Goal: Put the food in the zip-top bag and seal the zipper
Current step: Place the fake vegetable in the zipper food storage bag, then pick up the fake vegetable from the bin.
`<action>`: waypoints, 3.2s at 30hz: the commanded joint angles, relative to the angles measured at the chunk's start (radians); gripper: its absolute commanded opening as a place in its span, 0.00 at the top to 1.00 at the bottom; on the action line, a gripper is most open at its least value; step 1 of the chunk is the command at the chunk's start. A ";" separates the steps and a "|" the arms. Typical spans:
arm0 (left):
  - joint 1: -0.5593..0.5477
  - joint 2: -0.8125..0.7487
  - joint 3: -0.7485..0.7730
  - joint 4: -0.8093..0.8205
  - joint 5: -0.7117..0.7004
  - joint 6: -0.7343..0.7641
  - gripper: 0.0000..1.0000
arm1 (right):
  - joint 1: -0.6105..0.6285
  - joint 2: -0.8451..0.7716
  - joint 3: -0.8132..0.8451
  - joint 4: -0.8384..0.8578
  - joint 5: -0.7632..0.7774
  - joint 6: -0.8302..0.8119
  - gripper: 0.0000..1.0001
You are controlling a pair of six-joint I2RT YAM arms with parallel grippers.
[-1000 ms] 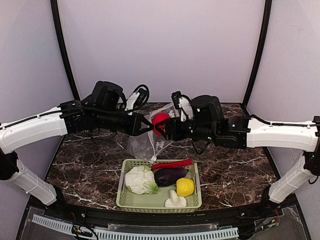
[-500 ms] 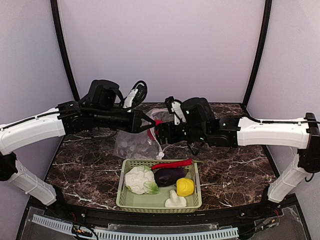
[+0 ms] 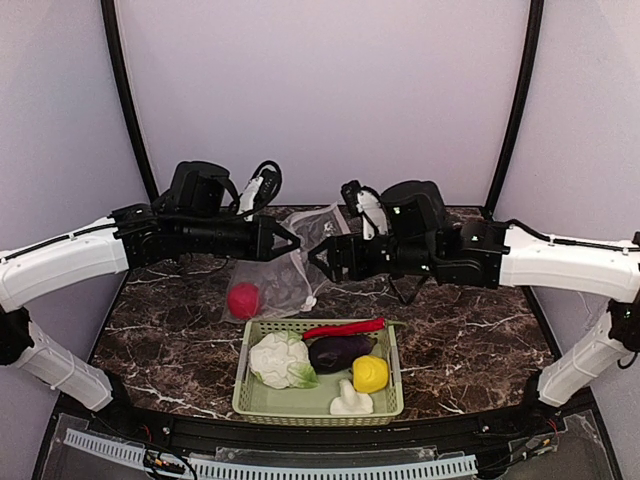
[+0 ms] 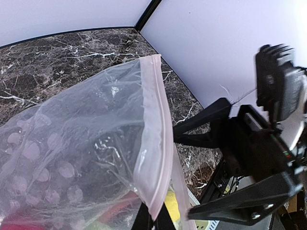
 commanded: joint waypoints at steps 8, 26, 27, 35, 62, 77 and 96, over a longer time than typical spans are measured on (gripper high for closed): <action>0.028 -0.021 -0.037 0.020 -0.009 -0.006 0.99 | 0.003 -0.196 -0.066 -0.051 -0.055 0.073 0.15; 0.179 -0.117 -0.075 -0.116 -0.050 0.066 0.99 | 0.275 0.146 -0.038 -0.039 -0.015 -0.034 0.30; 0.182 -0.128 -0.075 -0.122 -0.052 0.070 0.99 | 0.274 0.169 -0.034 -0.029 -0.013 -0.035 0.30; 0.217 -0.182 -0.078 -0.182 -0.091 0.076 0.99 | 0.217 0.287 0.020 -0.007 -0.059 -0.048 0.33; 0.238 -0.222 -0.112 -0.161 -0.043 0.054 0.99 | 0.131 0.465 0.086 0.034 -0.227 -0.046 0.44; 0.238 -0.235 -0.113 -0.171 -0.047 0.054 0.99 | 0.126 0.461 0.100 0.034 -0.263 -0.046 0.68; 0.238 -0.246 -0.110 -0.194 -0.079 0.073 0.99 | 0.124 0.221 0.047 0.068 -0.305 0.017 1.00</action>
